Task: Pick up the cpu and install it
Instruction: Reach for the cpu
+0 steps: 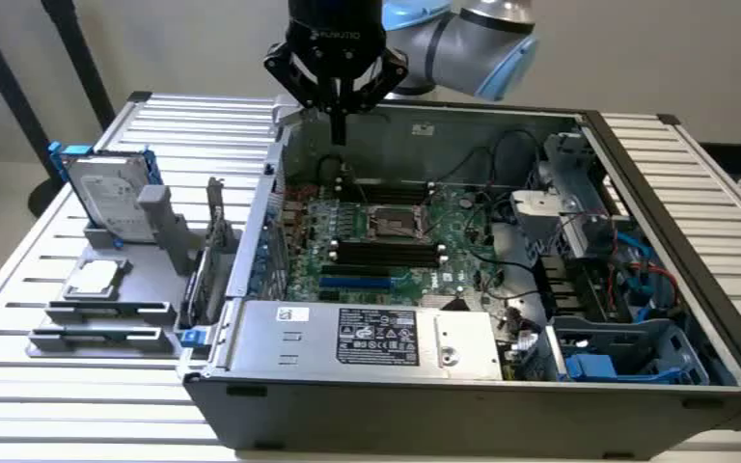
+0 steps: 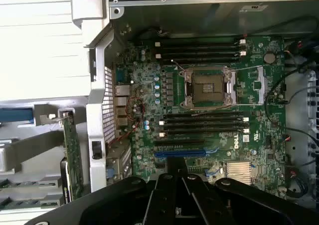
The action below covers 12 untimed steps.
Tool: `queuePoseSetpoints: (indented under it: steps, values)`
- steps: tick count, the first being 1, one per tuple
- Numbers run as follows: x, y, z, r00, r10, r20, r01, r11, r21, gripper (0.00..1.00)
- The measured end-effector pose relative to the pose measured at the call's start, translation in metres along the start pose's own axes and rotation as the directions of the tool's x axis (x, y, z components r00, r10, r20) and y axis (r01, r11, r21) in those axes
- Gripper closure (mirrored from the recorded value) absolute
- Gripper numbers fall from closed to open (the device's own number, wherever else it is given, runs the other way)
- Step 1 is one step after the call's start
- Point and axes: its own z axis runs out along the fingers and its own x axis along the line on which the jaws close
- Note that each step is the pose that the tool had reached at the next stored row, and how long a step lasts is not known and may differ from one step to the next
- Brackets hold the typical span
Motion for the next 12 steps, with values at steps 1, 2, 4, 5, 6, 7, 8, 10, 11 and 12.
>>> queuePoseSetpoints:
  steps: [1,2,4,5,6,7,8,10,11,12]
  values:
    - [0.0000,0.0000,0.0000,1.0000,0.000,0.0000,0.000,1.0000,0.0000,0.89]
    - [0.0000,0.0000,0.0000,1.0000,0.000,0.0000,0.000,1.0000,0.0000,0.89]
    - [0.0000,0.0000,0.0000,1.0000,0.000,0.0000,0.000,1.0000,0.0000,0.89]
    - [0.0000,0.0000,0.0000,1.0000,0.000,0.0000,0.000,1.0000,0.0000,0.89]
    - [0.0000,0.0000,0.0000,1.0000,0.000,0.0000,0.000,1.0000,0.0000,0.89]
    - [0.0000,0.0000,0.0000,1.0000,0.000,0.0000,0.000,1.0000,0.0000,0.89]
    - [0.0000,0.0000,0.0000,1.0000,0.000,0.0000,0.000,1.0000,0.0000,0.89]
    - [0.0000,0.0000,0.0000,1.0000,0.000,0.0000,0.000,1.0000,0.0000,0.89]
    - [0.0002,0.0000,0.0000,1.0000,0.000,0.0000,0.000,1.0000,0.0000,0.89]
    - [0.0006,0.0000,0.0000,1.0000,0.000,-0.0002,0.000,1.0000,0.0000,0.89]
